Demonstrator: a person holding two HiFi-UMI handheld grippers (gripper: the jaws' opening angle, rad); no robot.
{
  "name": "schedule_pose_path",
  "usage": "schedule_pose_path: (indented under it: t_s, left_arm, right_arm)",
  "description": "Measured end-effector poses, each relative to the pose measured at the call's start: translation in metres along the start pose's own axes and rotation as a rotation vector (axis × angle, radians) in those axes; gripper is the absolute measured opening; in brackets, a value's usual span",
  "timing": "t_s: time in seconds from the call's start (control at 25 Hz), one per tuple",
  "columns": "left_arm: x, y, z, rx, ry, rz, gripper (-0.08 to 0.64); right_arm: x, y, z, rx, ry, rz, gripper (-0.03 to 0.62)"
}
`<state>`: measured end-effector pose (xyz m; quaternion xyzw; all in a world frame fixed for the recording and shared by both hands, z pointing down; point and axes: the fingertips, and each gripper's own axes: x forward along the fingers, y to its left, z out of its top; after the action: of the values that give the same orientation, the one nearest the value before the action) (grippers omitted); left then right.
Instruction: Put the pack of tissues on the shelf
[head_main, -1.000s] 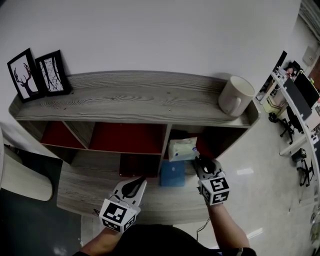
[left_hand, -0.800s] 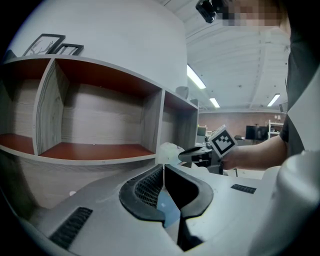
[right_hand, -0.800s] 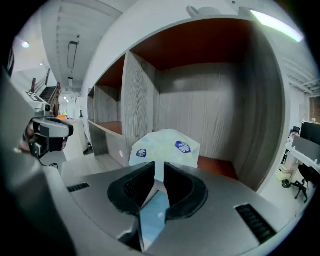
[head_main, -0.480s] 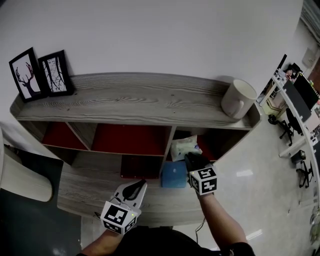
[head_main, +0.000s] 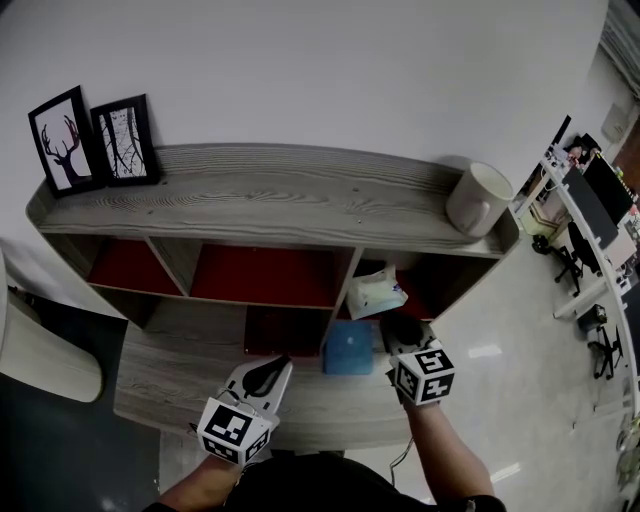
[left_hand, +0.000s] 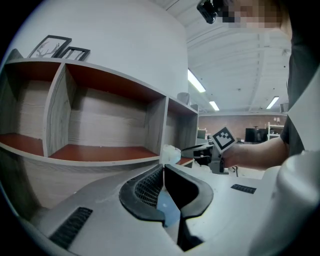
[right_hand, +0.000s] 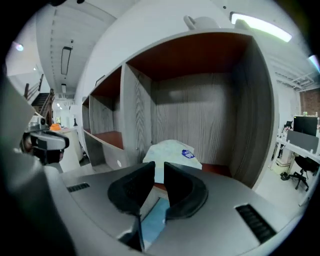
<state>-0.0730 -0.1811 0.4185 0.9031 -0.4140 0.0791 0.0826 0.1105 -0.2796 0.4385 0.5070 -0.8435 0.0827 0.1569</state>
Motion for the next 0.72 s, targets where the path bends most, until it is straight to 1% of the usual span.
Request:
schedule_pose_path:
  t_s: [0.24,0.44,0.6,0.72]
  left_arm:
    - [-0.006,-0.006,0.007,0.002,-0.017,0.011,0.021]
    - [-0.013,-0.011,0.012,0.009,-0.023,0.025,0.021]
    - [-0.021,-0.012,0.016,-0.001,-0.029,0.045,0.021]
    - [-0.028,-0.013,0.023,-0.011,-0.044,0.064,0.021]
  right_arm:
    - [-0.045,0.024,0.009,0.055,-0.074,0.088,0.055]
    - [-0.076,0.035,0.014,0.097,-0.119,0.145,0.055]
    - [-0.095,0.043,0.019,0.161,-0.167,0.197,0.055]
    - [-0.108,0.047,0.023,0.168,-0.195,0.223,0.055]
